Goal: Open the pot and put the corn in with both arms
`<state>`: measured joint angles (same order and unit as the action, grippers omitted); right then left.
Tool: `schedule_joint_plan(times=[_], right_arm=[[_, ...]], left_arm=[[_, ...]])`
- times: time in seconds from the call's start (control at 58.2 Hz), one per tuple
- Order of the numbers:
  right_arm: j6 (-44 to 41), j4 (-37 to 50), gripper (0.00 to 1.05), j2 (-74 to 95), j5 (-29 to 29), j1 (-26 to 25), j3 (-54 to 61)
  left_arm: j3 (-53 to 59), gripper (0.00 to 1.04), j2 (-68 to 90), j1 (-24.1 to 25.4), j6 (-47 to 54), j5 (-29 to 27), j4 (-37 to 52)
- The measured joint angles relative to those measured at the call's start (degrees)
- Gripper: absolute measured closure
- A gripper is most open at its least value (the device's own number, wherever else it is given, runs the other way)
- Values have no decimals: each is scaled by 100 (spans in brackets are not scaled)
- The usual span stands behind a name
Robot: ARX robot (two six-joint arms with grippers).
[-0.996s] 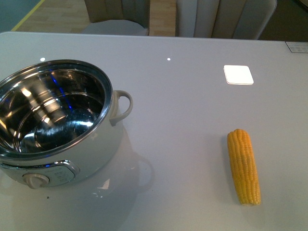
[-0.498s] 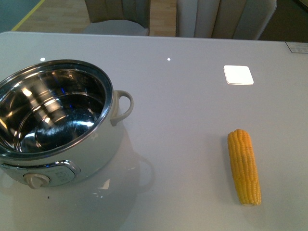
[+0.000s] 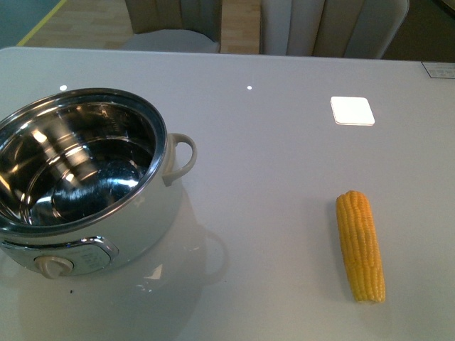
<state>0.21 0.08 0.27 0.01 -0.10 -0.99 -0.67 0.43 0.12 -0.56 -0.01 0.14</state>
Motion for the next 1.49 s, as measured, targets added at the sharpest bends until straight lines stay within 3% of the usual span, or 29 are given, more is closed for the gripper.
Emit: schedule_joint_plan(times=[0.24, 0.635, 0.756, 0.996, 1.082, 1.134, 1.271, 1.494], right_arm=[[0, 0, 9, 0, 0, 0, 0], [0, 0, 9, 0, 0, 0, 0], [0, 0, 9, 0, 0, 0, 0], [0, 0, 9, 0, 0, 0, 0], [739, -2378, 9, 1652, 1093, 413, -1019], [942, -2741, 9, 2312, 1207, 549, -1161], [1121, -2074, 9, 3484, 1272, 774, -1196], [1154, -17, 9, 5925, 1517, 1121, -1600]], left_arm=[[0, 100, -7, 0, -4, 0, -7], [0, 31, -7, 0, 0, 0, -7], [0, 5, -7, 0, 11, -2, -7], [0, 7, -7, 0, 11, 0, -7], [0, 7, -11, 0, 11, 2, -11], [0, 7, -13, 0, 11, 0, -11], [0, 7, -13, 0, 11, 0, -11], [0, 7, -13, 0, 11, 0, -11]])
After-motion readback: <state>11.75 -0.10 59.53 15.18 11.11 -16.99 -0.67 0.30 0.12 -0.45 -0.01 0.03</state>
